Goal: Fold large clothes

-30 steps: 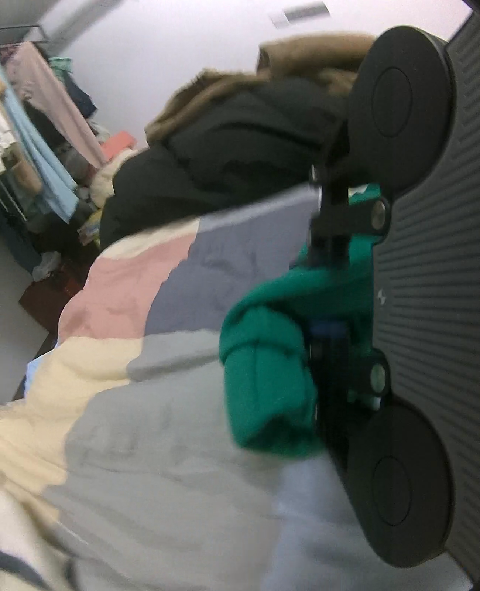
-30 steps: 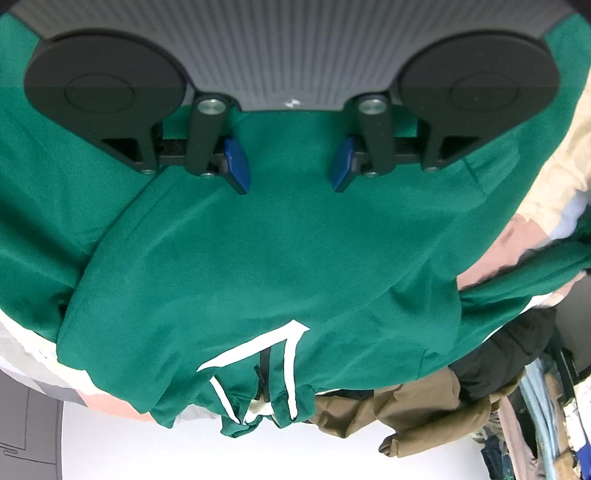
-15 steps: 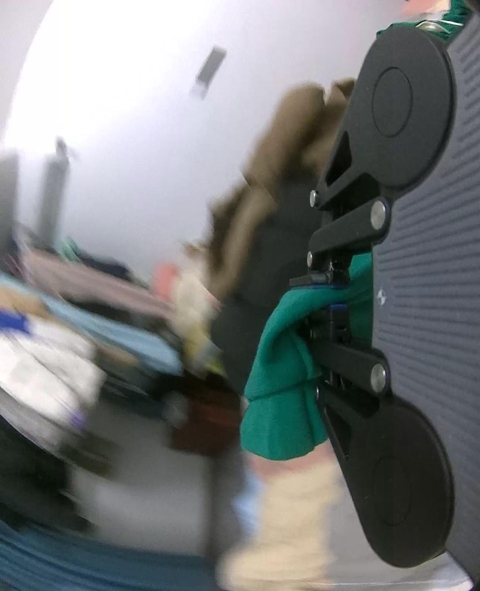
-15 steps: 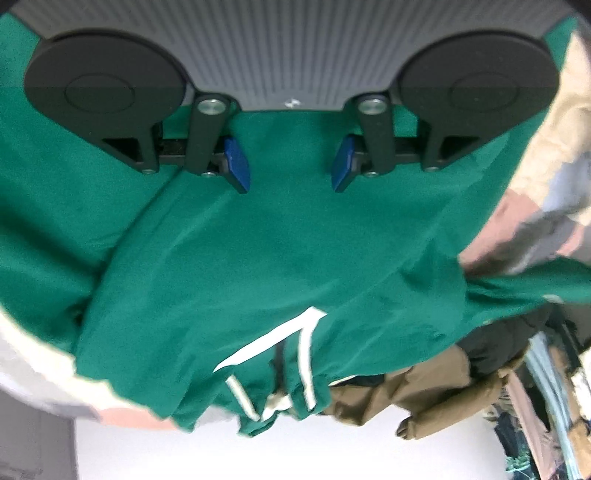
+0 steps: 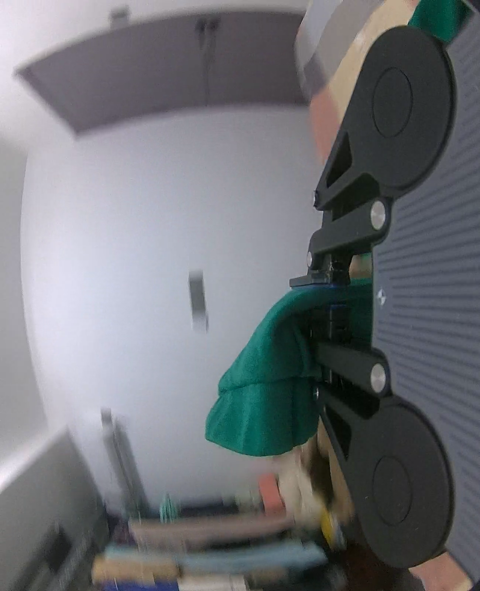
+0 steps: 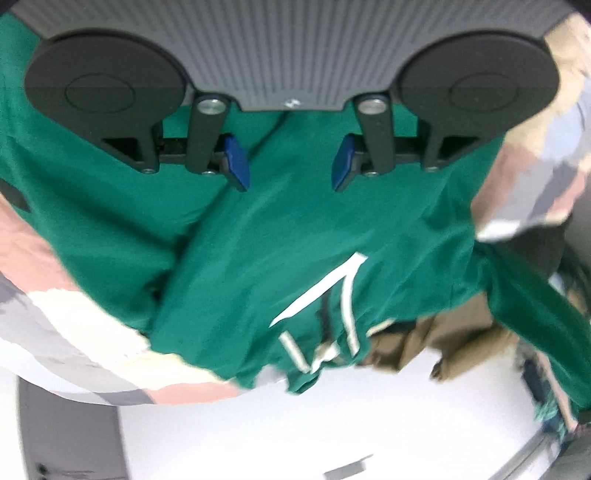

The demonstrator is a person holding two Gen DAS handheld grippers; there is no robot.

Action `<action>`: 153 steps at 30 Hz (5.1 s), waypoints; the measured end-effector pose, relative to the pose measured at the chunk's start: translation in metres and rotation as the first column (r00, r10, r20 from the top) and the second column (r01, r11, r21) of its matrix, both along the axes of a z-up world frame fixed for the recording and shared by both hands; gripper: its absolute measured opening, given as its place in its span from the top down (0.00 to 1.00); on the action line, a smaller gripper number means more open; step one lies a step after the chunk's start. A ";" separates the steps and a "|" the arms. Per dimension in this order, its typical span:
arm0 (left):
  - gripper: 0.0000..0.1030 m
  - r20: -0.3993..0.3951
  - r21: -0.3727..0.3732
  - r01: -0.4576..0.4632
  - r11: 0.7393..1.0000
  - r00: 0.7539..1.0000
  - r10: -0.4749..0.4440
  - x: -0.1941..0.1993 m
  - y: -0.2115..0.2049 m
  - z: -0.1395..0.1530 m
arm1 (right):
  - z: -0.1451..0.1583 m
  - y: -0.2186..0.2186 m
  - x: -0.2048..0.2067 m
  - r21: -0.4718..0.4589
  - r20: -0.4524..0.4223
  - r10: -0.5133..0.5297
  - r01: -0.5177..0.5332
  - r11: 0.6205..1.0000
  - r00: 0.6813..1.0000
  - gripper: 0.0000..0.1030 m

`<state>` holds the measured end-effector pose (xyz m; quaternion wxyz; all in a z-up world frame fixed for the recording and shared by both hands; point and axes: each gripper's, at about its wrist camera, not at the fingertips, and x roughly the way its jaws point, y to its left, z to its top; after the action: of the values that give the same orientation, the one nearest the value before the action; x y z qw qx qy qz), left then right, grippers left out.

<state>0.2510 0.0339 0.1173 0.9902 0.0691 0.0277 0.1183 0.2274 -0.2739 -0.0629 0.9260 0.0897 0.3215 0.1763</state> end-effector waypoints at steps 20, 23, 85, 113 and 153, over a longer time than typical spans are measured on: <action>0.91 -0.431 -0.276 0.436 0.857 0.741 -0.515 0.061 -0.180 -0.198 | -0.009 -0.109 -0.006 0.248 -0.044 -0.292 0.293 0.923 0.955 0.48; 0.73 -0.454 -0.307 0.437 0.845 0.713 -0.534 0.033 -0.192 -0.215 | -0.010 -0.115 -0.005 0.273 -0.044 -0.307 0.307 0.912 0.951 0.48; 0.74 -0.397 -0.730 -0.303 0.613 0.918 -0.019 0.111 0.177 -0.254 | -0.045 0.011 0.053 0.162 -0.060 0.192 -0.180 0.970 0.980 0.57; 0.38 -0.474 -0.402 0.003 0.915 0.855 -0.211 0.085 -0.005 -0.237 | -0.025 0.014 0.032 0.068 0.071 0.166 -0.171 0.983 0.984 0.70; 0.26 -0.393 -0.605 -0.034 0.796 0.881 -0.261 0.248 0.112 -0.157 | 0.099 0.089 0.211 0.075 0.153 0.068 -0.080 0.994 0.986 0.31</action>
<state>0.4986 0.1454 -0.0395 0.9313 -0.2174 0.2913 0.0223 0.4387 -0.1847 0.0365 0.9361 0.1015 0.2465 0.2296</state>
